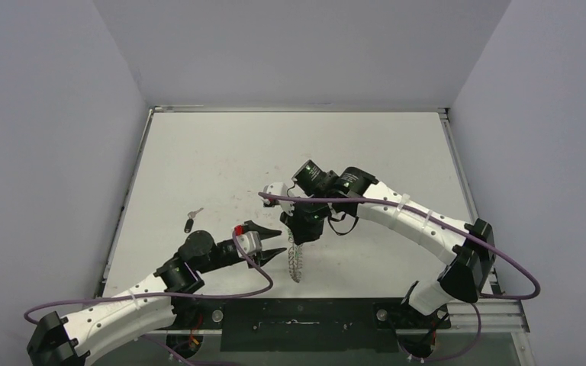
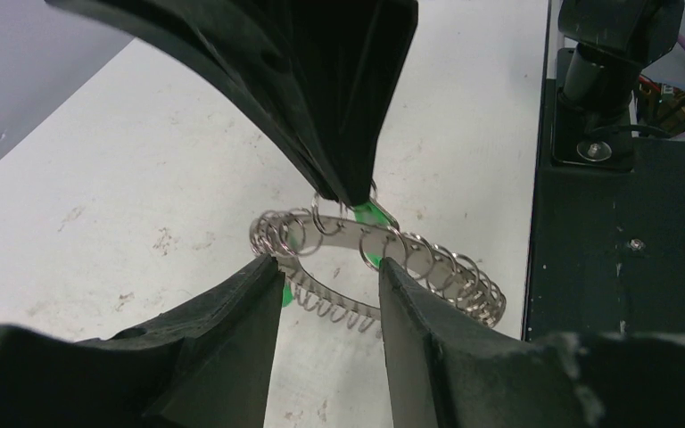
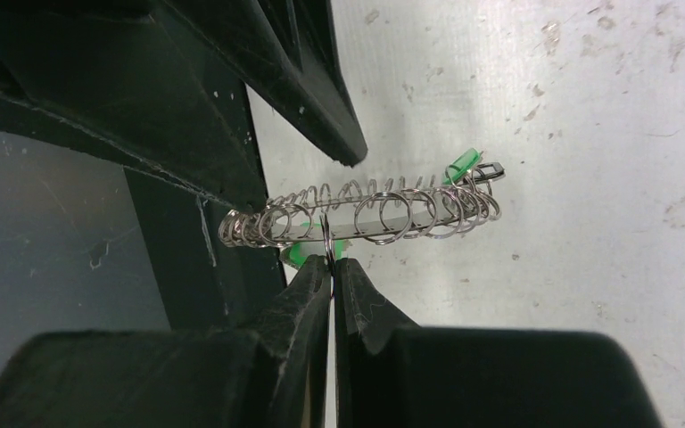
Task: Put the keys on the keyring
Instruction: Adjust the key on the keyring.
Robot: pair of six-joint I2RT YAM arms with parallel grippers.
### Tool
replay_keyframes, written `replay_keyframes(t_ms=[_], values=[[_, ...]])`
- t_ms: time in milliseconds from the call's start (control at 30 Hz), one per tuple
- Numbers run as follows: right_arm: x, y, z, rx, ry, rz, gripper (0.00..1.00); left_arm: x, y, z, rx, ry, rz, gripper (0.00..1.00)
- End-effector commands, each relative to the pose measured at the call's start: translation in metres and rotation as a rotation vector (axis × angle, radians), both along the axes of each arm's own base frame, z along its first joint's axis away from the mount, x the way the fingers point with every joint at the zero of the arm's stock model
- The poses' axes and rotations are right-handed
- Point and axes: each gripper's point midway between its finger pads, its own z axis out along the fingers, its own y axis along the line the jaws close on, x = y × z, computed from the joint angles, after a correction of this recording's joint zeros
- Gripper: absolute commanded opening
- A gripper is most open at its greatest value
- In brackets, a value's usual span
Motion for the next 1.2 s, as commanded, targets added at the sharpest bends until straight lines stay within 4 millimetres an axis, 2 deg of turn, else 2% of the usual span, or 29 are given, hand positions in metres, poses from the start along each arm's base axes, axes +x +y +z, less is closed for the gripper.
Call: replay_keyframes(t_ms=[0, 233, 500, 767, 833, 900, 933, 1100, 1167], values=[[-0.003, 0.007, 0.014, 0.002, -0.015, 0.009, 0.0, -0.005, -0.009, 0.037, -0.114, -0.064, -0.048, 0.39], [-0.005, 0.015, 0.011, -0.013, -0.01, 0.029, 0.0, -0.007, -0.012, 0.033, -0.117, -0.056, -0.066, 0.34], [-0.008, 0.021, 0.011, 0.001, -0.015, 0.037, 0.0, -0.006, -0.018, 0.025, -0.088, -0.037, -0.087, 0.24], [-0.01, 0.024, 0.012, 0.011, -0.018, 0.042, 0.0, -0.006, -0.022, 0.018, -0.061, -0.021, -0.102, 0.22], [-0.01, 0.025, 0.012, 0.009, -0.018, 0.044, 0.0, -0.007, -0.023, 0.018, -0.061, -0.02, -0.11, 0.16], [-0.01, 0.025, 0.011, 0.01, -0.02, 0.043, 0.0, -0.007, -0.024, 0.019, -0.062, -0.025, -0.114, 0.02], [-0.009, 0.025, 0.01, 0.007, -0.024, 0.046, 0.0, -0.007, -0.024, 0.019, -0.061, -0.024, -0.115, 0.0], [-0.004, 0.024, 0.012, 0.021, -0.063, 0.041, 0.0, -0.008, -0.023, 0.017, -0.06, -0.019, -0.114, 0.0], [-0.001, 0.024, 0.014, 0.035, -0.079, 0.034, 0.07, -0.008, -0.021, 0.017, -0.064, -0.018, -0.109, 0.0]])
